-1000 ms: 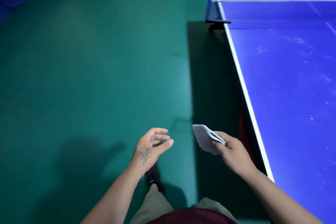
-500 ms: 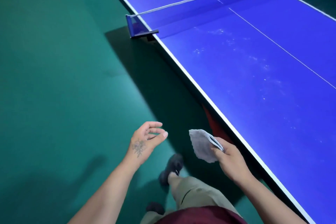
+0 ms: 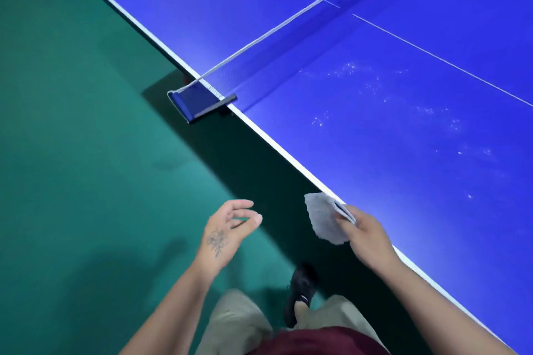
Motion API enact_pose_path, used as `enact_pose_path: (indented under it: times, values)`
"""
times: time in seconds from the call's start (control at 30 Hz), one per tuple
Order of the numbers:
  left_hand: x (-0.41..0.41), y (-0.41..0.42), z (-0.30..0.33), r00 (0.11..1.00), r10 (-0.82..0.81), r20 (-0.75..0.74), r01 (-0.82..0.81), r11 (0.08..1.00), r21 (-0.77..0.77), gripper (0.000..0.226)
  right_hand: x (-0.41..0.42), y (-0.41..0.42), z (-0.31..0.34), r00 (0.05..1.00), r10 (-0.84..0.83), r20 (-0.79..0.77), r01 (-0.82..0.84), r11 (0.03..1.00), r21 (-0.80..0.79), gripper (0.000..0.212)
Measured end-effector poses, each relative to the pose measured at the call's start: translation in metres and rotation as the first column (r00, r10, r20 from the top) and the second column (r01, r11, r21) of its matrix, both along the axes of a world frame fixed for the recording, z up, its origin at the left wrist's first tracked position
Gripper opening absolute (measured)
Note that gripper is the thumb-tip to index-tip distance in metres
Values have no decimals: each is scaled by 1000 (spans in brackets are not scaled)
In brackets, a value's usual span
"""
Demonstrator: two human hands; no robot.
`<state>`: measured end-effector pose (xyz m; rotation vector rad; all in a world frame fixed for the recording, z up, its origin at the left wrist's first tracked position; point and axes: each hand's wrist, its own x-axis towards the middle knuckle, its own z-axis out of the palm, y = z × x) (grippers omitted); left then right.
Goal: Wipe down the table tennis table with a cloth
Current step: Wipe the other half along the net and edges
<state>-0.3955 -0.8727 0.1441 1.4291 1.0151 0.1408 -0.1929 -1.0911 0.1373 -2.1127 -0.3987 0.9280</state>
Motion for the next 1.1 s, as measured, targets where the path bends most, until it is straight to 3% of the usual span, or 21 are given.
enact_pose_path:
  times: [0.2, 0.47, 0.6, 0.7, 0.93, 1.03, 1.1]
  values:
    - [46, 94, -21, 997, -79, 10, 80, 993, -86, 59, 44, 107, 7, 995, -95, 40, 96, 995, -21, 32]
    - [127, 273, -53, 915, -403, 29, 404, 909, -97, 49, 36, 239, -12, 888, -459, 35, 460, 888, -17, 21]
    - [180, 337, -48, 883, -469, 30, 469, 878, -100, 34, 23, 286, -4, 889, -459, -5, 458, 887, -53, 32]
    - [219, 355, -46, 845, -534, 32, 534, 838, -111, 36, 22, 303, -4, 877, -481, 13, 480, 874, -78, 43]
    - [288, 347, -68, 744, -668, -21, 660, 739, -133, 32, 47, 310, -28, 807, -590, -17, 586, 805, -96, 34]
    - [308, 355, -80, 745, -663, -77, 653, 748, -124, 13, 86, 313, -41, 789, -614, -10, 611, 787, -81, 37]
    - [319, 366, -85, 753, -646, -124, 638, 763, -104, 20, 119, 318, -47, 798, -602, 25, 602, 796, -58, 47]
